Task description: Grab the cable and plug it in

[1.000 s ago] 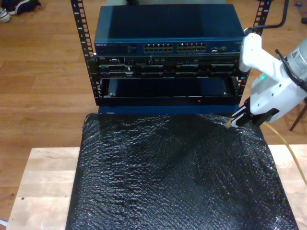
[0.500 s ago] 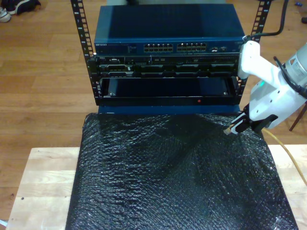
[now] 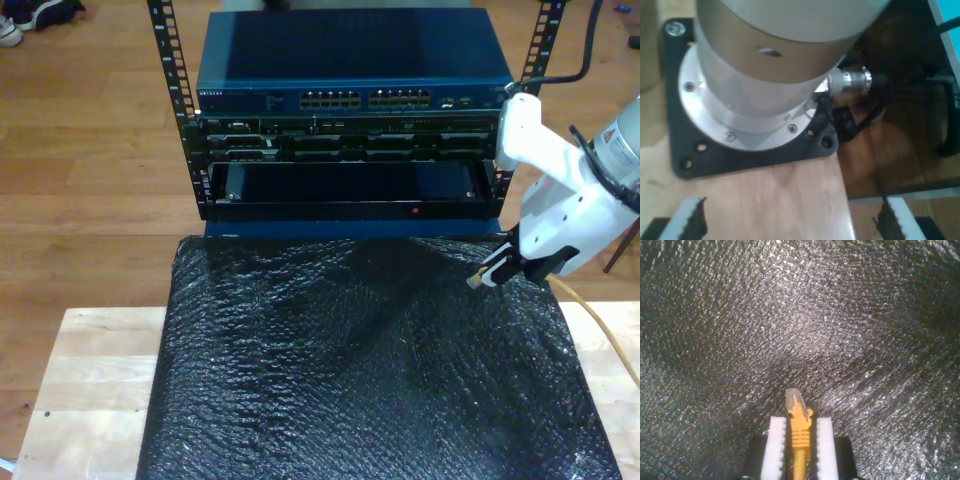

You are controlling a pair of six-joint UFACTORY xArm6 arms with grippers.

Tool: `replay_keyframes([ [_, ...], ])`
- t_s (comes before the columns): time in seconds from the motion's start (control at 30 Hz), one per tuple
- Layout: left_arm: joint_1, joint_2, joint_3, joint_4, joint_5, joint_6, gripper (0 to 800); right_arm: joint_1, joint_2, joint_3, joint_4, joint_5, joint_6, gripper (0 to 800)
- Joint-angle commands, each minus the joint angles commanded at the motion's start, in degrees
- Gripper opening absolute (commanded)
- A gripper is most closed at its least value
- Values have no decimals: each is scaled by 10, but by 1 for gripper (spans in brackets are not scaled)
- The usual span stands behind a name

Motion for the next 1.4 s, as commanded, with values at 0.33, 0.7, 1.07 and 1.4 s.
replay_keyframes([
  [0.33, 24, -7, 18, 3, -37, 50, 799, 0, -1, 8, 0, 0, 0, 0],
  [0.7, 97, -6, 67, 27, -142, 69, 800, 0, 0, 8, 0, -1, -1, 0],
  [1.07, 98, -6, 98, 22, -195, 89, 800, 1, 2, 8, 0, -2, -2, 0],
  [1.4, 98, 0, 121, -25, -247, 120, 800, 2, 2, 7, 2, -4, -4, 0],
])
